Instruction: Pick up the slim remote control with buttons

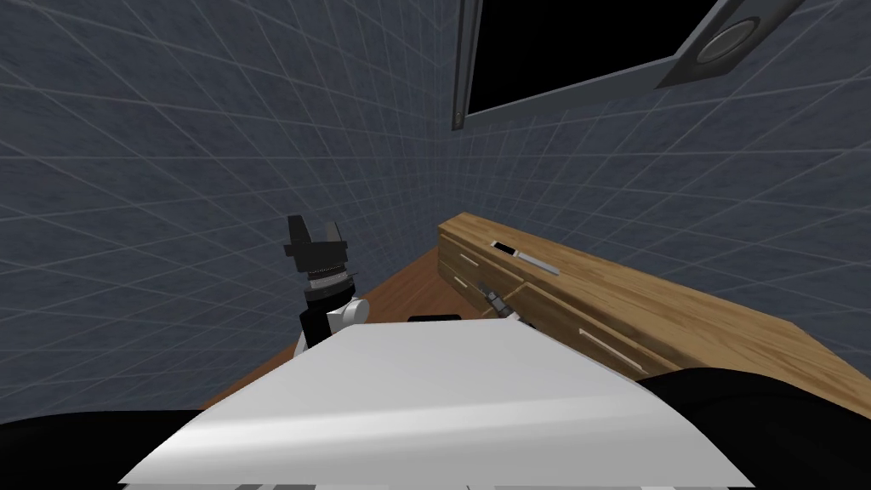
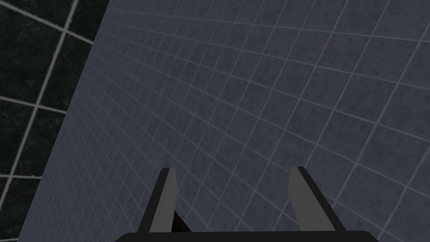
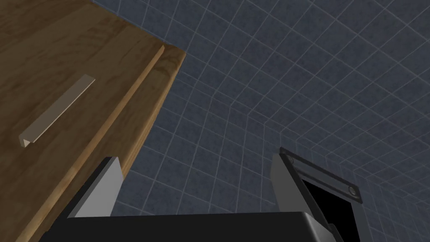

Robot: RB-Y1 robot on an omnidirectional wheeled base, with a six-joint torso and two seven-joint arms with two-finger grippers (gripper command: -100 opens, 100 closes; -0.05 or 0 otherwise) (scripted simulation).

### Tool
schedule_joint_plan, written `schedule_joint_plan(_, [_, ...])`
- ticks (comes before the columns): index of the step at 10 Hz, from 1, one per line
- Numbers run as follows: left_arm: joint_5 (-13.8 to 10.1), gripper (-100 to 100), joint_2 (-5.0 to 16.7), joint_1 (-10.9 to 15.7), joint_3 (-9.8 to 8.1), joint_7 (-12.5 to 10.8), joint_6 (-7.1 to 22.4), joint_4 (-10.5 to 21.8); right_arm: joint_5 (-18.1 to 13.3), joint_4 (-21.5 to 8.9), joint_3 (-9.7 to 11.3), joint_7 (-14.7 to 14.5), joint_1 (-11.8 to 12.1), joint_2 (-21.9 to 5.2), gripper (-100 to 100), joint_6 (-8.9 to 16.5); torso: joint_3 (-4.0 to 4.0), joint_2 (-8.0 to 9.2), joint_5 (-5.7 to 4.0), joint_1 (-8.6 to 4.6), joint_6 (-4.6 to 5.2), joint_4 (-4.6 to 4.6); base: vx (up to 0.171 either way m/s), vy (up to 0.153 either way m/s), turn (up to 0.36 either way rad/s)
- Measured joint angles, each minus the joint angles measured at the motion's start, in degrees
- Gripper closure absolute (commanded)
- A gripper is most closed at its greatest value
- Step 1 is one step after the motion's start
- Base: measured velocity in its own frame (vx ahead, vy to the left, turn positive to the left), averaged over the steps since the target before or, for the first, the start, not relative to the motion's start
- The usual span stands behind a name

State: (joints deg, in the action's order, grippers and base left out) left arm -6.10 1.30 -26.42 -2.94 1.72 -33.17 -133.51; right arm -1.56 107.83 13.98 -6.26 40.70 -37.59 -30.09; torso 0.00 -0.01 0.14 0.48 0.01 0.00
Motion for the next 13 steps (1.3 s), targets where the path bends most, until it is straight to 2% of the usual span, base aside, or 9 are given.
schedule_joint_plan(3, [0.0,0,0.0,0.0,0.0,0.0,0.0,0.0,0.15,-3.27,1.83,-0.18,2.08,-5.49,-100,-1.1,0.0,0.0,0.0,0.06,-0.01,0.0,0.009,0.134,0.025])
schedule_joint_plan(7, [0.0,0,0.0,0.0,0.0,0.0,0.0,0.0,0.09,-7.9,4.34,-0.72,3.6,-12.23,-100,-2.09,-0.03,-0.04,-0.03,-0.08,-0.02,-0.01,0.02,0.111,0.042])
schedule_joint_plan(8, [0.0,0,0.0,0.0,0.0,0.0,0.0,0.0,-0.02,-9.68,4.83,-1.03,4.02,-13.52,-100,-2.92,-0.01,-0.02,-0.03,-0.16,0.0,0.0,0.004,0.031,-0.01])
schedule_joint_plan(10, [0.0,0,0.01,0.0,-0.01,0.0,0.0,0.0,0.2,-10.62,5.01,-1.07,5.39,-16.97,-100,-3.35,0.0,-0.01,-0.08,-0.33,-0.02,0.0,0.015,0.059,0.057])
schedule_joint_plan(12, [0.0,0,0.01,0.0,0.0,0.0,0.0,0.0,0.0,-15.6,6.5,-1.24,5.04,-20.04,-100,-5.12,-0.01,-0.02,-0.06,-0.22,-0.01,0.0,0.018,0.084,0.054])
schedule_joint_plan(13, [0.0,0,0.01,0.0,-0.01,0.0,0.0,0.0,0.05,-15.98,6.62,-1.5,5.86,-21.71,-100,-5.45,-0.02,-0.03,-0.05,-0.24,-0.01,0.0,0.01,0.029,-0.01])
